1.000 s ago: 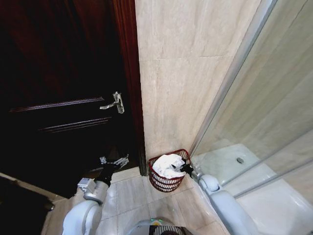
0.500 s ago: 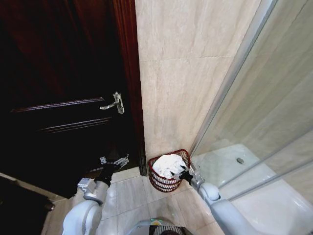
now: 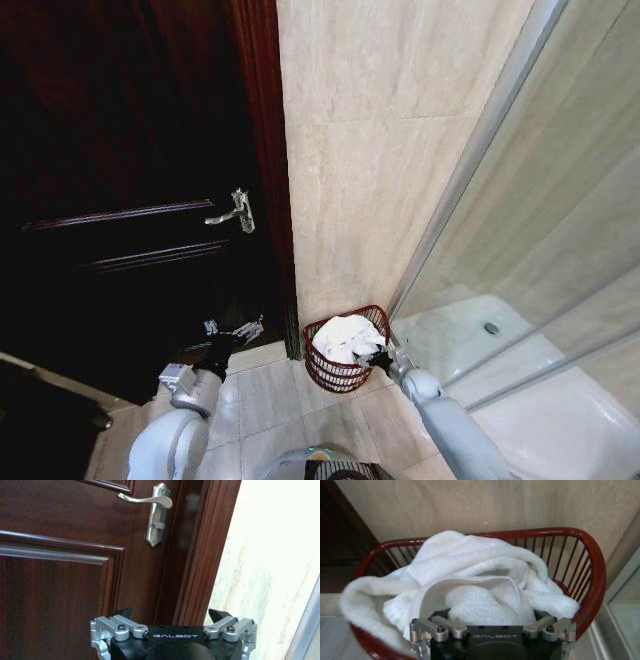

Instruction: Discard the used towel into the hamper.

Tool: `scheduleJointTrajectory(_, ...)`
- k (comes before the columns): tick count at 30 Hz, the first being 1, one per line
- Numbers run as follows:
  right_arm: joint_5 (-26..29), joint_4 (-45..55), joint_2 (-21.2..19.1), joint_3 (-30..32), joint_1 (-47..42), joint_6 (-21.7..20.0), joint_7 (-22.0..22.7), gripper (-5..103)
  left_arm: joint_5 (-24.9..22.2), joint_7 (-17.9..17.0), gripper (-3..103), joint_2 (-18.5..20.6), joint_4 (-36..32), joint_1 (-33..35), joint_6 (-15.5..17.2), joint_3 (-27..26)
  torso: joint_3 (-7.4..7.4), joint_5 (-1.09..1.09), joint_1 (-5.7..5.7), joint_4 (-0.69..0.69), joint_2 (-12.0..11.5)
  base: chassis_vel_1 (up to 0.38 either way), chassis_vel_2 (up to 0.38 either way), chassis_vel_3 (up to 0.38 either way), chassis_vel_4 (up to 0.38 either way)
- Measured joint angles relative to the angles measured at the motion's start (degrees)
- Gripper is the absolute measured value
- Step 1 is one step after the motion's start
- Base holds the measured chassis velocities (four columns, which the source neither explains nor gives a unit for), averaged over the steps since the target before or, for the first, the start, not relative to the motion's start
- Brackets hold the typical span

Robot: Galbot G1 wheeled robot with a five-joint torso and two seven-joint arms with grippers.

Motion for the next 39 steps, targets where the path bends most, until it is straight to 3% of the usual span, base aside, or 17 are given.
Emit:
scheduleJointTrajectory(15,-4.1,-11.0,5.4,-6.3,8.1,0.6,1.4,100,0.0,0.0,100,0.0,0.0,0.0,0.0,0.0,0.05,0.0,0.03,-0.03,0.1,0.0,0.0,0.0,0.0)
scheduleJointTrajectory(23,-18.0,-30.9,13.8,-3.7,19.8,3.0,0.3,100,0.0,0.0,100,0.0,0.0,0.0,0.0,0.0,0.06,0.0,0.05,0.0,0.1,0.0,0.0,0.0,0.0)
scheduleJointTrajectory(27,-21.2,-36.3,15.8,-2.2,21.6,4.3,0.4,100,0.0,0.0,100,0.0,0.0,0.0,0.0,0.0,0.06,-0.01,0.05,0.0,0.1,0.0,0.0,0.0,0.0)
scheduleJointTrajectory(35,-21.0,-35.5,16.3,-2.2,19.9,3.9,0.5,100,0.0,0.0,100,0.0,0.0,0.0,0.0,0.0,0.07,-0.01,0.05,-0.01,0.1,0.0,0.0,0.0,0.0)
scheduleJointTrajectory(39,-19.2,-31.0,14.7,-2.2,17.9,4.3,0.3,100,0.0,0.0,100,0.0,0.0,0.0,0.0,0.0,0.09,0.01,0.07,0.0,0.1,0.0,0.0,0.0,0.0)
